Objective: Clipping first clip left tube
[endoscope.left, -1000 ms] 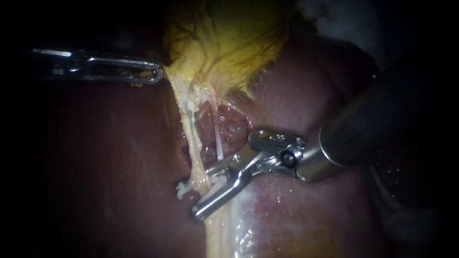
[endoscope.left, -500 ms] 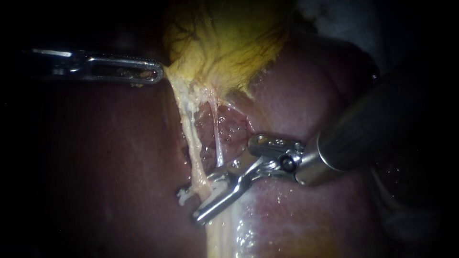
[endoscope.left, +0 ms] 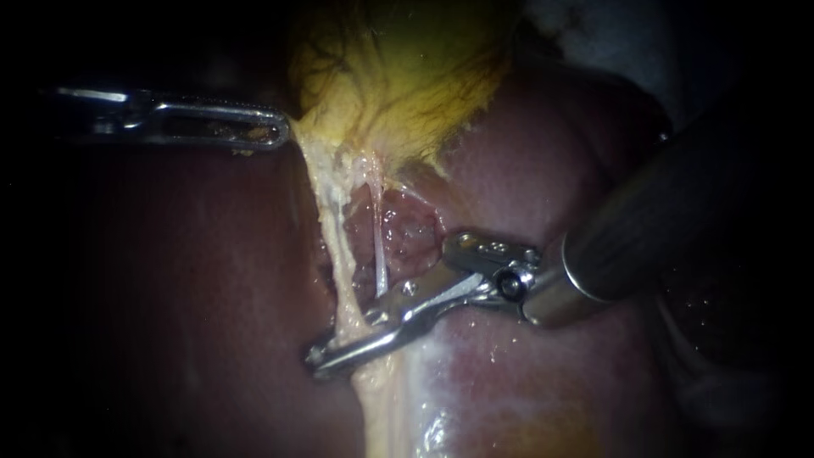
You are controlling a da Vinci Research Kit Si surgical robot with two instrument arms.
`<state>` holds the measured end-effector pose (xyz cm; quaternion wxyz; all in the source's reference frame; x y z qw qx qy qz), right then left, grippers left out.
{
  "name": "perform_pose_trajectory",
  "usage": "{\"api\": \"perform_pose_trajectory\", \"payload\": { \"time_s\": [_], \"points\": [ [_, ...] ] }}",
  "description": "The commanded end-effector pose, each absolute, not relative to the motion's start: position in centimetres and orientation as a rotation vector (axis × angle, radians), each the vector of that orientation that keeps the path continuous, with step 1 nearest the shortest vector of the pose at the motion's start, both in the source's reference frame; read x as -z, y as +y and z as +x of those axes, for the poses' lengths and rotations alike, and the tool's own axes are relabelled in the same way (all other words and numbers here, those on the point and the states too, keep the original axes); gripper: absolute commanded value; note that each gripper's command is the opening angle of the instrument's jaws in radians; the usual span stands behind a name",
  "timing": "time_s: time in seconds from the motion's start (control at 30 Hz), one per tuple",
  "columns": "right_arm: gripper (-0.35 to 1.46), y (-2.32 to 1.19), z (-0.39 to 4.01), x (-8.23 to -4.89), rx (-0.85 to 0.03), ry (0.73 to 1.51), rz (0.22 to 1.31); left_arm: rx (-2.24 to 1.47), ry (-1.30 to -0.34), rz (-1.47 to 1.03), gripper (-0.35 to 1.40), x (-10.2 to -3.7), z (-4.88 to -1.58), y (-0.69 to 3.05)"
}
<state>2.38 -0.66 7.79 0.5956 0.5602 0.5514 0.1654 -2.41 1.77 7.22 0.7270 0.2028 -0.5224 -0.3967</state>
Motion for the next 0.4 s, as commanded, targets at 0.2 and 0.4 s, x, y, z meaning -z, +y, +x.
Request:
{"api": "perform_pose_trajectory", "payload": {
  "time_s": [0.2, 0.4],
  "points": [
    [-0.35, -0.69, 2.39, -7.77, -0.379, 1.249, 1.284, 0.874, -1.152, 0.447, -0.35, -7.22, -2.40, 1.77],
    [-0.35, -0.67, 2.37, -7.79, -0.379, 1.249, 1.284, 0.874, -1.152, 0.448, -0.35, -7.22, -2.40, 1.77]
  ]
}}
